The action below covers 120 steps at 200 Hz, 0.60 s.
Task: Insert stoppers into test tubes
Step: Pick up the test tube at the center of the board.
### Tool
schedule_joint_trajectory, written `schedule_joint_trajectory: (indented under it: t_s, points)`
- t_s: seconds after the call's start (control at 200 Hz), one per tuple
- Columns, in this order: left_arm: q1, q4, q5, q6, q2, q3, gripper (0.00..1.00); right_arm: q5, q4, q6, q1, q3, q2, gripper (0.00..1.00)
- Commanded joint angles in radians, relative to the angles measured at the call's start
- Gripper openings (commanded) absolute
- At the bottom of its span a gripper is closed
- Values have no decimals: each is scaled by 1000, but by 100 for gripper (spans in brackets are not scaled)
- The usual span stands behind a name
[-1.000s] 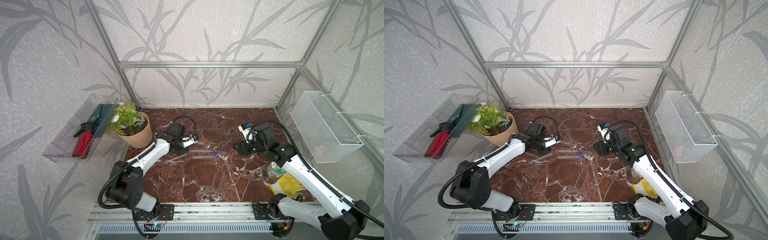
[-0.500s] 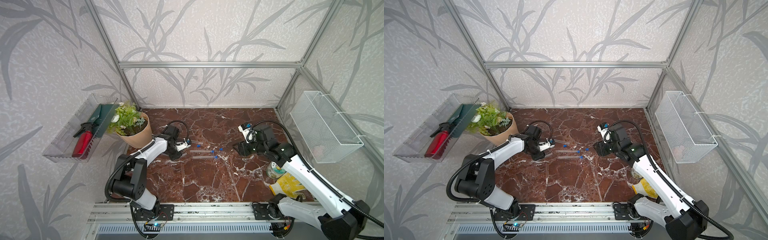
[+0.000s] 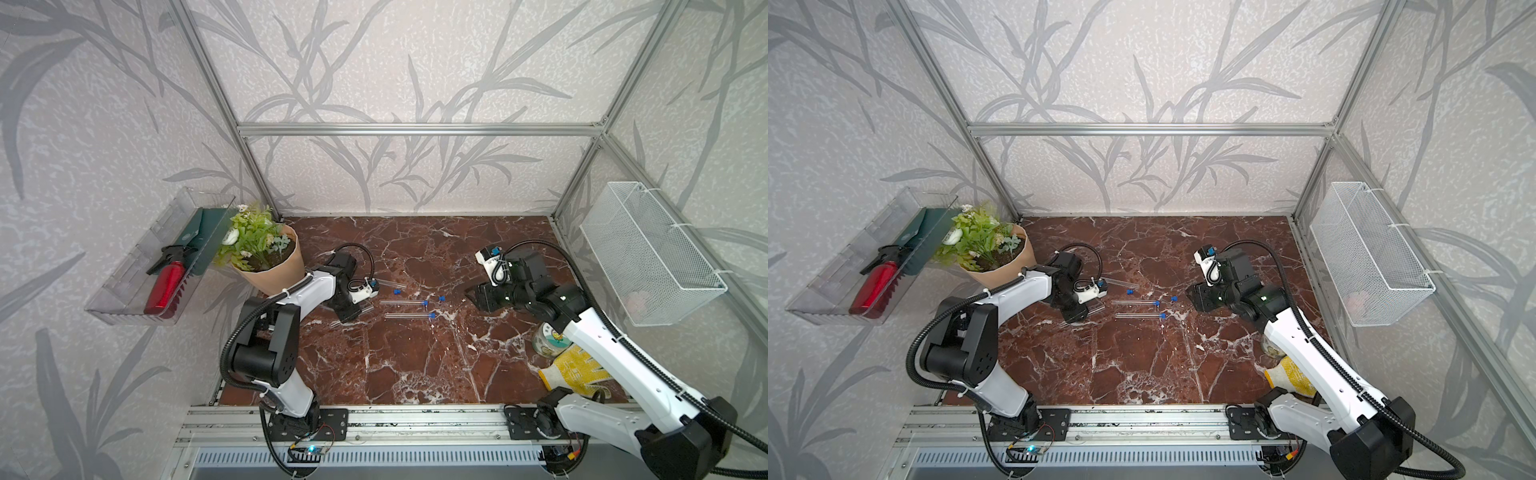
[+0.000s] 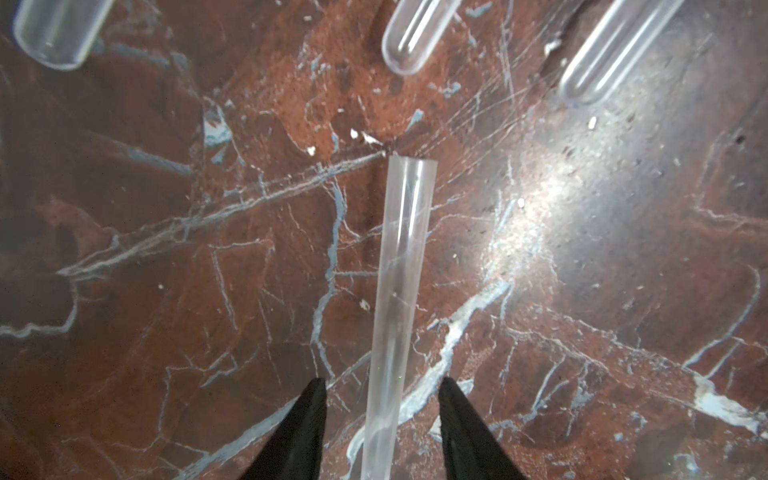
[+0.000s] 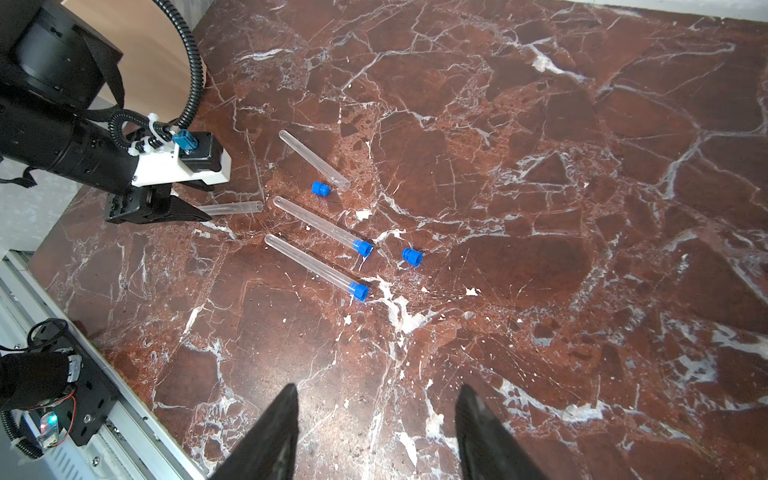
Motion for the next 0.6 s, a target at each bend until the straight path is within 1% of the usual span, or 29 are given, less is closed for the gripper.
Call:
schedule_joint_trajectory:
  t_s: [0.0, 0.465, 0.595]
  points:
    - [6, -36, 11, 3, 17, 24, 45, -14, -2, 4, -3, 15, 0, 60]
    - [6, -69, 0, -3, 77, 52, 33, -15, -8, 7, -3, 15, -2, 60]
    - [6, -81, 2, -4, 89, 62, 32, -17, -8, 19, -3, 15, 1, 60]
